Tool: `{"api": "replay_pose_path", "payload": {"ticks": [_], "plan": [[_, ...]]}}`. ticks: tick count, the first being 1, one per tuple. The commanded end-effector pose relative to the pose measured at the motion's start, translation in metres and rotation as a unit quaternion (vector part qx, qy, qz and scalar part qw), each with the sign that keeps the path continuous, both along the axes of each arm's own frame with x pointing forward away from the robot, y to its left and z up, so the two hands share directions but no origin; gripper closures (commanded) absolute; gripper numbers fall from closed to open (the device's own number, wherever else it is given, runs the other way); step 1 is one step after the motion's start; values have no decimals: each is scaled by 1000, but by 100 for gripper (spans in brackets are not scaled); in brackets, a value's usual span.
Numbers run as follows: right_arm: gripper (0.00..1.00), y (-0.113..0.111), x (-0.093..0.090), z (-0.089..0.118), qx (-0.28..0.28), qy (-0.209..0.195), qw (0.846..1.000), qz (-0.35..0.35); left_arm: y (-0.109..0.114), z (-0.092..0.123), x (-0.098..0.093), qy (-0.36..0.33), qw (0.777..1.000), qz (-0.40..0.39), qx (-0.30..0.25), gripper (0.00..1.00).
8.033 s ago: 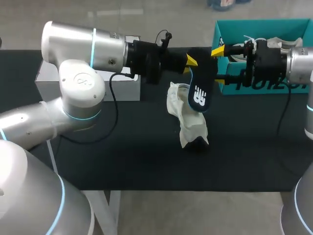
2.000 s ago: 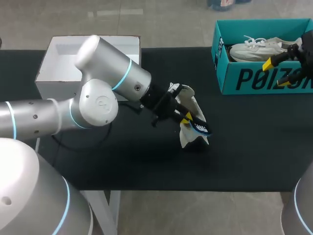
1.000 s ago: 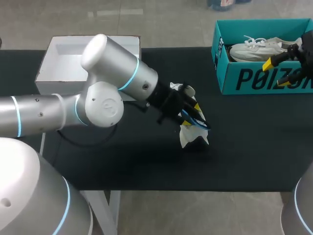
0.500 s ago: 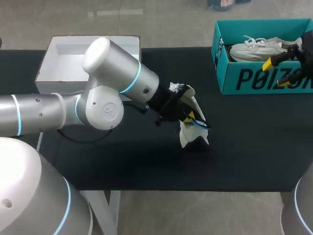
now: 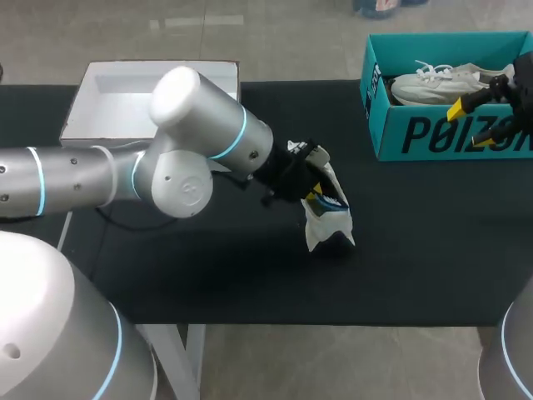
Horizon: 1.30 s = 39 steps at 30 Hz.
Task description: Take the shoe out of the shoebox, open the shoe tongue, remove and reinsert the insole, then place the shoe into the shoebox
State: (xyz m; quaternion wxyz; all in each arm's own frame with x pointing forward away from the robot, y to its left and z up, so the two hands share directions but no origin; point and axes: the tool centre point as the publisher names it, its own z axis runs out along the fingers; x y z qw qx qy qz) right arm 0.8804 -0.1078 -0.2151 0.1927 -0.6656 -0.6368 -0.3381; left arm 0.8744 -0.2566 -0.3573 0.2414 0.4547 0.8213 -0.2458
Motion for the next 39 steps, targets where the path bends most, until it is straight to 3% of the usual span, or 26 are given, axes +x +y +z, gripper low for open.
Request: {"api": "replay_pose_path", "payload": {"ticks": [1, 5, 7, 8, 10, 12, 28, 34, 38, 39], "plan": [[0, 0, 0, 0, -1, 0, 1000, 0, 0, 11, -10, 7, 1000, 1, -12, 0], [0, 0, 0, 0, -1, 0, 1000, 0, -2, 24, -28, 11, 999, -18, -27, 0], [0, 0, 0, 0, -1, 0, 1000, 0, -4, 29, -35, 15, 999, -22, -38, 13], [0, 0, 0, 0, -1, 0, 1000, 0, -4, 31, -38, 17, 999, -25, -42, 38], [0, 0, 0, 0, -1, 0, 1000, 0, -6, 31, -44, 19, 998, -30, -45, 65], [0, 0, 0, 0, -1, 0, 1000, 0, -8, 30, -46, 12, 999, -33, -41, 100], [0, 0, 0, 0, -1, 0, 1000, 0, -16, -4, -23, -27, 998, -47, 11, 100], [0, 0, 0, 0, -1, 0, 1000, 0, -9, -7, -13, -30, 999, -27, 18, 100], [0, 0, 0, 0, -1, 0, 1000, 0, -5, -1, -19, -19, 999, -23, 14, 100], [0, 0, 0, 0, -1, 0, 1000, 0, -5, 0, -22, -18, 999, -24, 15, 67]]}}
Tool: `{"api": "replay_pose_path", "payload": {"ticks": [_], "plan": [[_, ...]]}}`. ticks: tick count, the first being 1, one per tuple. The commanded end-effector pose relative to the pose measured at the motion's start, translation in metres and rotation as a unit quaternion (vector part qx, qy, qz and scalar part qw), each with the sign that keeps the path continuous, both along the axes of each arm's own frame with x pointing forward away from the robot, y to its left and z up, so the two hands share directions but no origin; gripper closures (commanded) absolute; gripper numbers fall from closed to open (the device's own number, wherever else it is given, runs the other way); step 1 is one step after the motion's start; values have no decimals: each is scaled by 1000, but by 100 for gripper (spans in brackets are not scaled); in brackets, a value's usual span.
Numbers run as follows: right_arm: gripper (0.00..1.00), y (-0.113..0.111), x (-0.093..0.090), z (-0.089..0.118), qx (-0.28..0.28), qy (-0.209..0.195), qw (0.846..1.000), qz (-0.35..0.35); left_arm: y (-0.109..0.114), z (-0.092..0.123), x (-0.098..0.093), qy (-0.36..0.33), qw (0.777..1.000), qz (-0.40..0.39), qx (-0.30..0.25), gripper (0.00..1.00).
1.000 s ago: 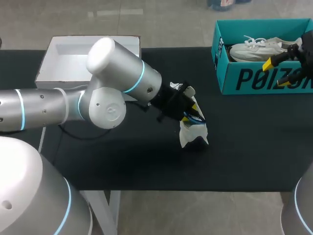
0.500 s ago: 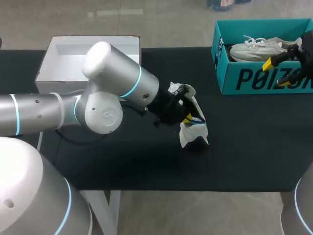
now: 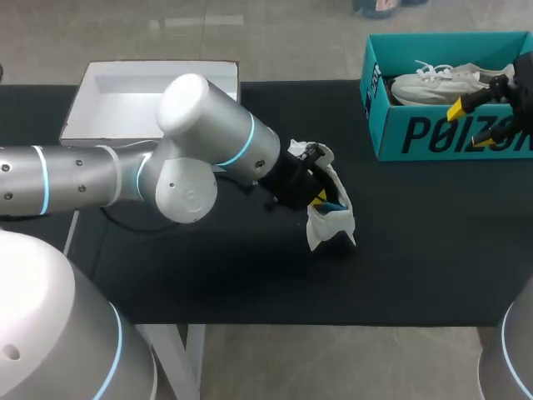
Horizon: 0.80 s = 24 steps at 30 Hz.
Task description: Take the shoe out of the shoebox, open the shoe tongue, remove and reinsert the insole, then place the shoe into the shoebox
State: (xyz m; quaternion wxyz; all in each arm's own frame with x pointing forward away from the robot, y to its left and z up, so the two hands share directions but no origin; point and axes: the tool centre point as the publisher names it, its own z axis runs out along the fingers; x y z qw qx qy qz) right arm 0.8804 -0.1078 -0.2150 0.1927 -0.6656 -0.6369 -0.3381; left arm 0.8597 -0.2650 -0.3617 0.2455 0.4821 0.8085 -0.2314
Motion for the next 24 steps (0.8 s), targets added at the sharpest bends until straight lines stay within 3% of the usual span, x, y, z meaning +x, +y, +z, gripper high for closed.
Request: {"api": "replay_pose_path", "payload": {"ticks": [1, 3, 10, 14, 24], "plan": [[0, 0, 0, 0, -1, 0, 1000, 0, 4, 5, -10, 5, 1000, -2, 0, 52], [0, 0, 0, 0, -1, 0, 1000, 0, 3, 7, -14, 13, 1000, -2, -8, 51], [0, 0, 0, 0, -1, 0, 1000, 0, -2, 3, -22, 35, 999, 1, -19, 67], [0, 0, 0, 0, -1, 0, 1000, 0, -2, 7, -23, 30, 999, -6, -19, 100], [0, 0, 0, 0, -1, 0, 1000, 0, -10, -1, -26, 39, 999, -20, -9, 100]]}}
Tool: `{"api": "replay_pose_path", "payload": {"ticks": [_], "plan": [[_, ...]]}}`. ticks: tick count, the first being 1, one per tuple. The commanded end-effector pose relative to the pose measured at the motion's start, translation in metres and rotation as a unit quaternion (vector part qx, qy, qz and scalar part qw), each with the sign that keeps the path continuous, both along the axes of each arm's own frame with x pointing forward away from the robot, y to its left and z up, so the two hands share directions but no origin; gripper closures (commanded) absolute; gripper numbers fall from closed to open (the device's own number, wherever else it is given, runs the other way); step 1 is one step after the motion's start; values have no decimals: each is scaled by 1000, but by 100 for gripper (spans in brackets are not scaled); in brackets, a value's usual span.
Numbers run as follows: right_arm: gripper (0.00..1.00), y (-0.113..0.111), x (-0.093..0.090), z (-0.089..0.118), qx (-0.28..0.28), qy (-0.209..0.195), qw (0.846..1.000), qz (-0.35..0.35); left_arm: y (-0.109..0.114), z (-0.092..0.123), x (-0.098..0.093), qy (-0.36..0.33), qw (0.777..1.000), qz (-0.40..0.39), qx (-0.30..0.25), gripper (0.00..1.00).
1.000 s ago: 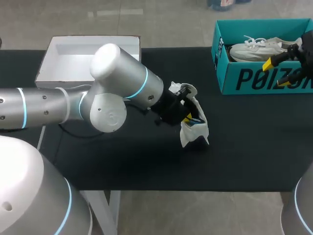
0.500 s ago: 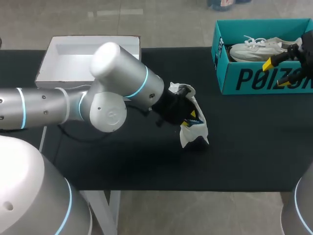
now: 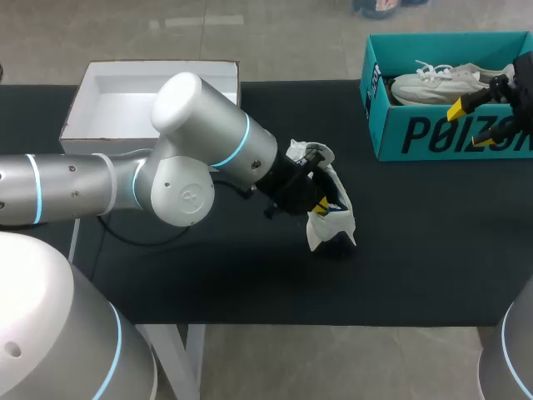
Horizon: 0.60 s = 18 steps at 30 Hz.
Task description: Take the shoe out of the shoebox, open the shoe tongue, remove and reinsert the insole, then place the shoe into the shoebox
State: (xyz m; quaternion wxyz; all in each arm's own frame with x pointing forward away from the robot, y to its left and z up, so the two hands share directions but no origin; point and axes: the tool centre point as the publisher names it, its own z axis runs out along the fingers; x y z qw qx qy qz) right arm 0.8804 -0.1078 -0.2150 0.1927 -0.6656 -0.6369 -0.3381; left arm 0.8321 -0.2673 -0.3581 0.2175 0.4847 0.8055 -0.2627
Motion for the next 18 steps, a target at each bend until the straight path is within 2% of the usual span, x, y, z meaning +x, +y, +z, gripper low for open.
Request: {"api": "replay_pose_path", "payload": {"ticks": [1, 7, 8, 9, 10, 17, 18], "plan": [[0, 0, 0, 0, -1, 0, 1000, 0, -9, -6, 2, 4, 1000, -3, 4, 100], [0, 0, 0, 0, -1, 0, 1000, 0, -12, -4, 2, 10, 1000, -3, 3, 100], [0, 0, 0, 0, -1, 0, 1000, 0, -10, -2, 2, 12, 1000, -2, 3, 68], [0, 0, 0, 0, -1, 0, 1000, 0, -9, 2, 2, 18, 1000, 0, 2, 31], [0, 0, 0, 0, -1, 0, 1000, 0, -7, 6, 2, 23, 1000, 2, 0, 0], [0, 0, 0, 0, -1, 0, 1000, 0, 9, 38, 11, -1, 1000, -9, 11, 0], [0, 0, 0, 0, -1, 0, 1000, 0, 10, 41, 15, -5, 1000, -13, 17, 5]]}}
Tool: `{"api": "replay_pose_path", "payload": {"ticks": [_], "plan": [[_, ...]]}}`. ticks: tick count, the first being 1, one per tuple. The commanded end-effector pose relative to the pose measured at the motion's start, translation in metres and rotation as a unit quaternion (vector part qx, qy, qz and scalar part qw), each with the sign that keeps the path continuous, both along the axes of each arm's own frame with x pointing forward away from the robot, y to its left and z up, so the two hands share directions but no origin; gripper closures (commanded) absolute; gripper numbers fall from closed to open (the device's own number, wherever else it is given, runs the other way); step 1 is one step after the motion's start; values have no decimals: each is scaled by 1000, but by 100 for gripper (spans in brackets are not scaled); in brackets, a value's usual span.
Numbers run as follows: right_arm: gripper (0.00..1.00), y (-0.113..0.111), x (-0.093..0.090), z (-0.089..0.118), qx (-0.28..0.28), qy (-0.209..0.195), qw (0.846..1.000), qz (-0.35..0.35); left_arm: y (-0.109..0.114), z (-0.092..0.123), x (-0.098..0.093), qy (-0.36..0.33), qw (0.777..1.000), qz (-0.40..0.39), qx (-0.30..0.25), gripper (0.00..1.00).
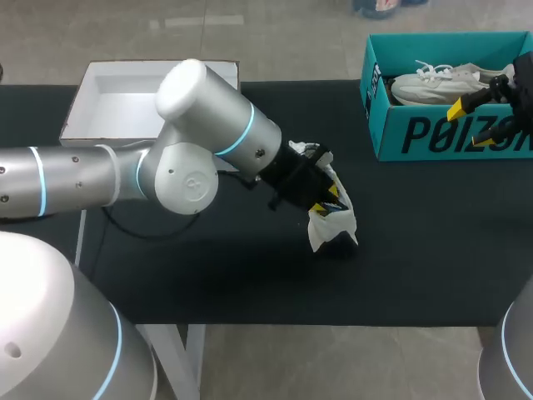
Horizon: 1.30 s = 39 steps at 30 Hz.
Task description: Take the shoe out of the shoebox, open the shoe tongue, remove and reinsert the insole, then place the shoe into the shoebox
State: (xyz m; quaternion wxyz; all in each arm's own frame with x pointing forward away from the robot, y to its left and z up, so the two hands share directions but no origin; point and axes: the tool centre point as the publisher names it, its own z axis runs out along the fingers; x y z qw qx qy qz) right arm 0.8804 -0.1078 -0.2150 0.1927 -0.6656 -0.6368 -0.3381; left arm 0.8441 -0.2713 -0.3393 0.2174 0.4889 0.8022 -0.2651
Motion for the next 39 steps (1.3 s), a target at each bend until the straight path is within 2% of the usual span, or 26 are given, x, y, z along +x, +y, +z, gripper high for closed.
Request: {"api": "replay_pose_path", "payload": {"ticks": [1, 2, 3, 4, 5, 11, 16, 19, 30, 39], "plan": [[0, 0, 0, 0, -1, 0, 1000, 0, 15, 24, 6, -9, 1000, -12, 25, 27], [0, 0, 0, 0, -1, 0, 1000, 0, 16, 25, 9, -14, 999, -19, 33, 51], [0, 0, 0, 0, -1, 0, 1000, 0, 16, 26, 11, -16, 999, -26, 39, 58], [0, 0, 0, 0, -1, 0, 1000, 0, 16, 27, 13, -20, 998, -37, 43, 85], [0, 0, 0, 0, -1, 0, 1000, 0, 15, 29, 14, -22, 997, -50, 51, 100], [0, 0, 0, 0, -1, 0, 1000, 0, 4, 26, 19, -38, 983, -144, 106, 100], [0, 0, 0, 0, -1, 0, 1000, 0, -4, 4, 13, -76, 955, -228, 174, 100], [0, 0, 0, 0, -1, 0, 1000, 0, -6, -10, 6, -79, 942, -262, 195, 100], [0, 0, 0, 0, -1, 0, 1000, 0, -12, -47, -10, -85, 916, -321, 226, 100], [0, 0, 0, 0, -1, 0, 1000, 0, -17, -72, -11, -65, 914, -322, 237, 100]]}}
